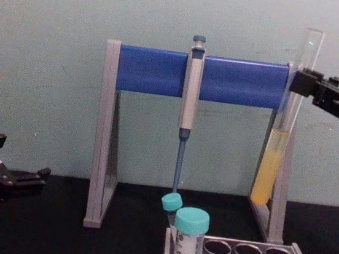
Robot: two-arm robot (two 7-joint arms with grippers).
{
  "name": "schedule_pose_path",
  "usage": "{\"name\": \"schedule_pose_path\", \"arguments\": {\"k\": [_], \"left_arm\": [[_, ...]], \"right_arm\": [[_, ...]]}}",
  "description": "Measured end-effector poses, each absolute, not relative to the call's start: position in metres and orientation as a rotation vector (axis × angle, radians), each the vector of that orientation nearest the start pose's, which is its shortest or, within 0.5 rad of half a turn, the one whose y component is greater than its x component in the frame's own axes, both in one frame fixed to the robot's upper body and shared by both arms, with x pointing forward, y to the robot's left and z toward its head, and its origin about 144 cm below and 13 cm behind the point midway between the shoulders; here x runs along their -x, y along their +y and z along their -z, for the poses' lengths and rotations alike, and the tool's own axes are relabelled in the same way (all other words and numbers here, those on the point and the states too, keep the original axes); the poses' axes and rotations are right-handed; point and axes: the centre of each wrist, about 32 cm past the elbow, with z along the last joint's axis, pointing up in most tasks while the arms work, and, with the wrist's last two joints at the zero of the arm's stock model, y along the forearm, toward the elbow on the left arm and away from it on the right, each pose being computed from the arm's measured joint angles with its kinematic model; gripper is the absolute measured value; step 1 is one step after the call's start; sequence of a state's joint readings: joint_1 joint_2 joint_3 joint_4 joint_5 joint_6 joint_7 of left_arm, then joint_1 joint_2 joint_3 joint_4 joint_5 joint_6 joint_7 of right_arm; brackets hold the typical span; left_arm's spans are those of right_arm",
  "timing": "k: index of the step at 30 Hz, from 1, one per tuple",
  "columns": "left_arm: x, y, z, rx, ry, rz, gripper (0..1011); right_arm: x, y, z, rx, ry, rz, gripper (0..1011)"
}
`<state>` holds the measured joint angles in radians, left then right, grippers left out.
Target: Pick up the test tube from the test tube rack, shake it, then place it back into the test tube rack.
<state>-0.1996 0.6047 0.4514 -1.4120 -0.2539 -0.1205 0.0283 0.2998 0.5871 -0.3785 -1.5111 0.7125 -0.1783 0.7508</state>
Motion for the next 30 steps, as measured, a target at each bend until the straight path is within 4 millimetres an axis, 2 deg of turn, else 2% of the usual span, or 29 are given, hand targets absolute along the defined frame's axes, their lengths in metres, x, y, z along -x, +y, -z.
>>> {"name": "schedule_pose_path", "arguments": {"k": [16, 30], "left_arm": [[-0.489, 0.31, -1.14, -0.304, -0.285, -1.248, 1001], [-0.489, 0.31, -1.14, -0.304, -0.285, -1.248, 1001]], "right_arm": [[-0.523, -0.3, -1.193, -0.108, -0.126, 0.566, 211], [-0.527, -0.296, -1.182, -0.068, -0.112, 0.57, 211]]}}
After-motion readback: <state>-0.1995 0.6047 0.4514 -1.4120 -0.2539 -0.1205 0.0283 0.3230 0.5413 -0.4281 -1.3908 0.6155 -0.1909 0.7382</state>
